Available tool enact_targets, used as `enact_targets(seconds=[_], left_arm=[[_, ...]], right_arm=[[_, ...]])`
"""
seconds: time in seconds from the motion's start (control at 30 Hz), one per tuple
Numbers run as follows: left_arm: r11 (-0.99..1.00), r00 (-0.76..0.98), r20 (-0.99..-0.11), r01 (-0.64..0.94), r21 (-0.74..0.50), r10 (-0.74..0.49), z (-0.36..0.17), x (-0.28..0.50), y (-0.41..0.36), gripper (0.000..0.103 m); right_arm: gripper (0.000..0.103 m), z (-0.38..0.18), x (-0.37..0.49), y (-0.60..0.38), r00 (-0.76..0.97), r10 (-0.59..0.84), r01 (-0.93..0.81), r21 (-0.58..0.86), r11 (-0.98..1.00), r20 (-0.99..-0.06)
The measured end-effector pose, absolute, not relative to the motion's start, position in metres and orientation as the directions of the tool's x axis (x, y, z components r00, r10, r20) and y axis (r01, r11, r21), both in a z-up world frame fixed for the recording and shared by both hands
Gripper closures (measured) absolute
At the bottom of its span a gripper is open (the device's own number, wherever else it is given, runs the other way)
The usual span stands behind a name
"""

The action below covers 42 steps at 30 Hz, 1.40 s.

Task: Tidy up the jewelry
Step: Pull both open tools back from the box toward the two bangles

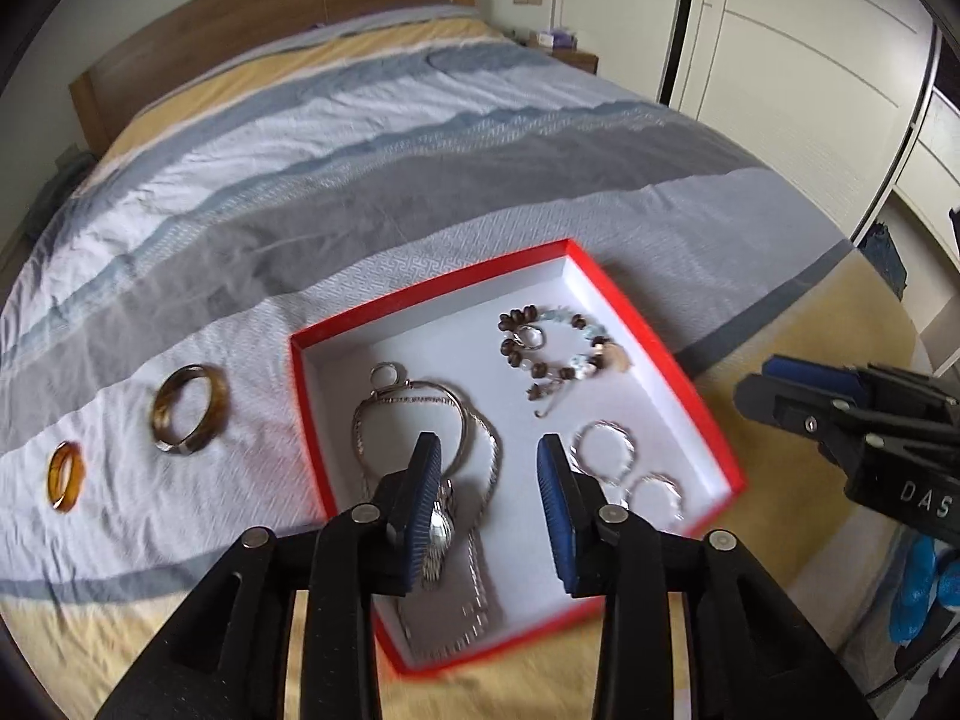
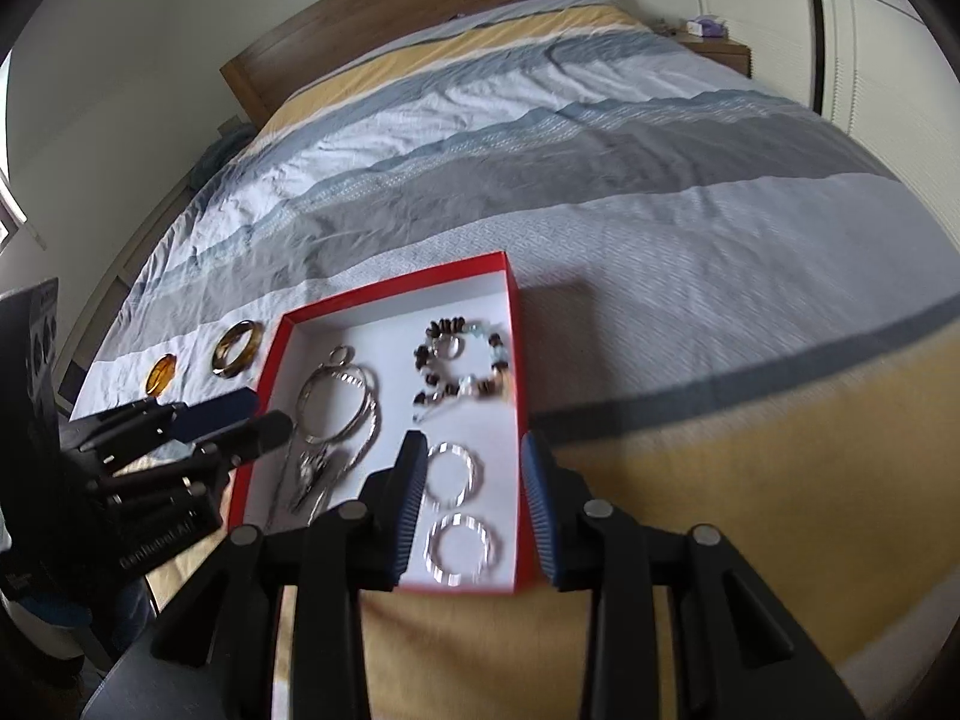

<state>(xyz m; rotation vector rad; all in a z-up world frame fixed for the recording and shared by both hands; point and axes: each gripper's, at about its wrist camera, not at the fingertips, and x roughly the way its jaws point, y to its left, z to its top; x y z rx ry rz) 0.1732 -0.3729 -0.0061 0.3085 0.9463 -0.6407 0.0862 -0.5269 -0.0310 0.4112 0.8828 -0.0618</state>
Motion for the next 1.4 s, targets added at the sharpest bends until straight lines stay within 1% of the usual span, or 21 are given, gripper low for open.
enact_targets(seconds=[0.07, 0.2, 0.27, 0.33, 0.53, 0.97, 1.2, 1.4], left_arm=[[0.78, 0.434, -0.818, 0.625, -0.028, -0.378, 0.005, 0.159, -0.367, 0.066], [0.788, 0.475, -0.8, 0.615, 0.003, -0.368, 0.021, 0.135, -0.355, 0.057], [0.79, 0.491, -0.791, 0.613, 0.017, -0.365, 0.029, 0.123, -0.346, 0.055], [0.793, 0.517, -0.778, 0.607, 0.038, -0.358, 0.04, 0.11, -0.336, 0.05], [0.816, 0.571, -0.744, 0.574, 0.061, -0.346, 0.063, 0.081, -0.302, 0.041], [0.859, 0.646, -0.687, 0.508, 0.061, -0.333, 0.095, 0.033, -0.235, 0.037], [0.886, 0.691, -0.644, 0.462, 0.042, -0.33, 0.113, 0.014, -0.198, 0.033], [0.901, 0.726, -0.607, 0.433, 0.039, -0.323, 0.126, 0.0, -0.174, 0.032]], right_arm=[[0.072, -0.022, 0.074, -0.521, 0.646, 0.109, 0.216, 0.317, 0.923, -0.756], [0.072, -0.003, 0.051, -0.503, 0.663, 0.097, 0.2, 0.3, 0.933, -0.743], [0.072, 0.006, 0.04, -0.493, 0.674, 0.097, 0.19, 0.298, 0.935, -0.732], [0.072, 0.014, 0.03, -0.483, 0.683, 0.096, 0.18, 0.295, 0.938, -0.724], [0.072, 0.03, 0.005, -0.459, 0.701, 0.101, 0.158, 0.293, 0.943, -0.705], [0.071, 0.053, -0.033, -0.421, 0.735, 0.095, 0.147, 0.294, 0.944, -0.672], [0.066, 0.07, -0.046, -0.393, 0.754, 0.109, 0.108, 0.286, 0.952, -0.648], [0.066, 0.085, -0.058, -0.372, 0.769, 0.109, 0.079, 0.263, 0.961, -0.63]])
